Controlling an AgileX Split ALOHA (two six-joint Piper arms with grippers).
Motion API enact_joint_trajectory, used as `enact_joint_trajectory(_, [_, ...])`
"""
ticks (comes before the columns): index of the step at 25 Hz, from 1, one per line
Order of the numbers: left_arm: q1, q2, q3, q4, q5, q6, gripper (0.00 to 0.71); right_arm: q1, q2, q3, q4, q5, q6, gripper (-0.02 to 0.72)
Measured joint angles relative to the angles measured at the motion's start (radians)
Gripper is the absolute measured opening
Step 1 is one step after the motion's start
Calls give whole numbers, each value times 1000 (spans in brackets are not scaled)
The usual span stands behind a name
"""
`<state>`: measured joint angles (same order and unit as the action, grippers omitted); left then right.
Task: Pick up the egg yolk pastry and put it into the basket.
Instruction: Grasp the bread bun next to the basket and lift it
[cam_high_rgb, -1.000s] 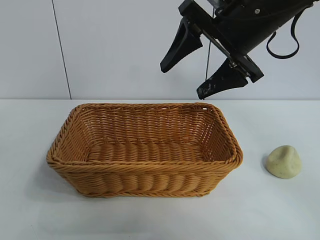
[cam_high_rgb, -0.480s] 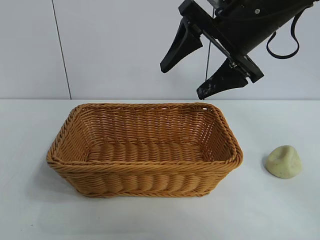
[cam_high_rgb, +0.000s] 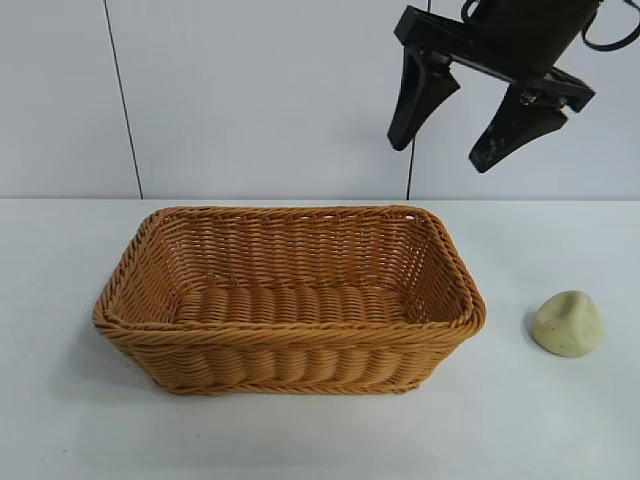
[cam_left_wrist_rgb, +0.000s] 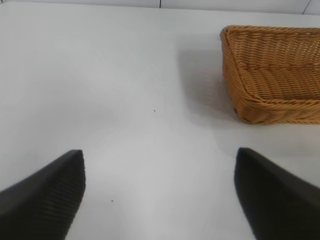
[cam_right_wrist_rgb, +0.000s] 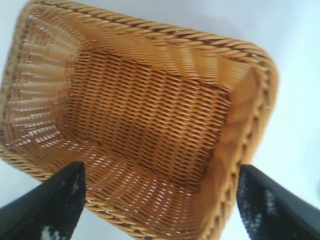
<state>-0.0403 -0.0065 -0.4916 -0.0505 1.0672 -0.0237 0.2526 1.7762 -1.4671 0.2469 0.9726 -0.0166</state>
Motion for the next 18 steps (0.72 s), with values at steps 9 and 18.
enact_joint_trajectory(9, [0,0,0,0,0,0,633,-58,0,-9,-182,85,69,570])
enact_joint_trajectory(18, [0,0,0,0,0,1,633,-195,29,-9,-181,90,73,570])
